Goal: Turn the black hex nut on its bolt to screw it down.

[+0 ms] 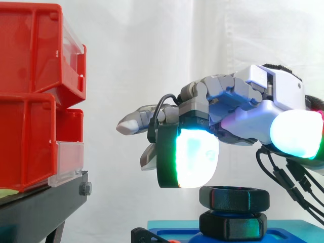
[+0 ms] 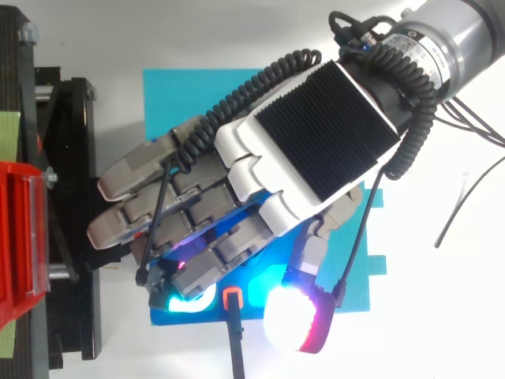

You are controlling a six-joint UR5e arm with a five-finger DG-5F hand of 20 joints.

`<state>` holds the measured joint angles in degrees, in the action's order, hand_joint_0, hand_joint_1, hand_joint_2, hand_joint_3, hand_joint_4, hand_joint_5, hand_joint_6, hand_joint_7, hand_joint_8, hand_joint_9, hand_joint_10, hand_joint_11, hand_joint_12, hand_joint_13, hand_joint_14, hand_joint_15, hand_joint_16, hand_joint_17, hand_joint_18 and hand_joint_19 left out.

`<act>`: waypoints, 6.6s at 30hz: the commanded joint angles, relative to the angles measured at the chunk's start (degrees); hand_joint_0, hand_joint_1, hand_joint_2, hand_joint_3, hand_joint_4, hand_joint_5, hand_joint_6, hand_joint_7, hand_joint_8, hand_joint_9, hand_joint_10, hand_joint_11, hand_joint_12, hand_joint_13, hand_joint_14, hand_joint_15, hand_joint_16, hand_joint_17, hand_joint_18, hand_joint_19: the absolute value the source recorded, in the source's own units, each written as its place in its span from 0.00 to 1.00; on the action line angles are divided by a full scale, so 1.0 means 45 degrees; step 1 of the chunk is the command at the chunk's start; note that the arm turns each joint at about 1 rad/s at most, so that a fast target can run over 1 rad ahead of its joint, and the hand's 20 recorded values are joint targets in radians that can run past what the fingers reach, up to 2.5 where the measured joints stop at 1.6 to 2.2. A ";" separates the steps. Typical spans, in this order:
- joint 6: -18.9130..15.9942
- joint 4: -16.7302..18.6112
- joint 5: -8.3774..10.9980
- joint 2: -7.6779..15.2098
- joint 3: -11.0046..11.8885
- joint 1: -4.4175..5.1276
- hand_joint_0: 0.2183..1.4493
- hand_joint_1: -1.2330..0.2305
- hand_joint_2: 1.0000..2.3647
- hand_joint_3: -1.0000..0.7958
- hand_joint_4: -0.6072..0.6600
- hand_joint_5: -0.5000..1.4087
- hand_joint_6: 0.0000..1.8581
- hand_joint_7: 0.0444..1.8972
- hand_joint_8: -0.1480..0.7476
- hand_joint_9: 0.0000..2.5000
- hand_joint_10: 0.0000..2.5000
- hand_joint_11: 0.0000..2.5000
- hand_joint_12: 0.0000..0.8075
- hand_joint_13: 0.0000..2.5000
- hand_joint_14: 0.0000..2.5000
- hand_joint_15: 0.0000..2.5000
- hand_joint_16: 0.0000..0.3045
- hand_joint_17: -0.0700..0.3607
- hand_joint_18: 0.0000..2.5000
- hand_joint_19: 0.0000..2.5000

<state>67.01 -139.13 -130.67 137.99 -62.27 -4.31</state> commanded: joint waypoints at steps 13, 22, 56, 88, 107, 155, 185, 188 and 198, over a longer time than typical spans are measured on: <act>0.0225 -0.0020 -0.0084 0.0000 -0.0070 -0.0019 0.19 0.58 0.00 0.28 0.58 0.17 0.36 0.53 0.39 0.27 0.00 0.14 0.13 0.15 0.00 0.06 0.04 0.23 0.00 0.15; 0.0206 0.0039 -0.0202 0.0000 -0.0070 -0.0038 0.19 0.58 0.00 0.28 0.58 0.17 0.36 0.53 0.39 0.27 0.00 0.14 0.13 0.15 0.00 0.06 0.04 0.23 0.00 0.15; 0.0166 0.0488 0.0111 0.0293 -0.0070 0.0157 0.19 0.58 0.00 0.28 0.58 0.18 0.35 0.55 0.39 0.27 0.00 0.14 0.13 0.15 0.00 0.06 0.04 0.23 0.00 0.15; -0.0068 0.1172 -0.0319 0.0566 -0.0070 0.0176 0.19 0.58 0.00 0.28 0.57 0.18 0.34 0.56 0.39 0.27 0.00 0.14 0.12 0.15 0.00 0.06 0.04 0.22 0.00 0.15; 0.0166 0.1445 -0.0280 0.0566 -0.0070 0.0176 0.19 0.57 0.00 0.28 0.58 0.18 0.34 0.55 0.39 0.27 0.00 0.14 0.12 0.15 0.00 0.06 0.04 0.22 0.00 0.15; 0.0850 0.1152 -0.0143 0.0566 -0.0089 -0.0019 0.19 0.57 0.00 0.28 0.58 0.18 0.33 0.56 0.39 0.27 0.00 0.14 0.12 0.15 0.00 0.06 0.04 0.22 0.00 0.15; 0.0284 0.0996 -0.0065 0.1055 0.0399 0.0079 0.19 0.57 0.00 0.28 0.57 0.18 0.33 0.57 0.39 0.27 0.00 0.14 0.12 0.15 0.00 0.06 0.04 0.22 0.00 0.15; 0.0284 0.0937 -0.0065 0.1055 0.0399 0.0079 0.19 0.57 0.00 0.28 0.58 0.18 0.33 0.57 0.39 0.27 0.00 0.14 0.12 0.15 0.00 0.06 0.04 0.22 0.00 0.15; 0.0284 0.0957 -0.0123 0.1035 0.0516 0.0137 0.19 0.57 0.00 0.28 0.58 0.18 0.33 0.57 0.39 0.27 0.00 0.14 0.12 0.15 0.00 0.07 0.04 0.22 0.00 0.15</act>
<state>68.29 -134.53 -131.06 142.72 -60.26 -3.71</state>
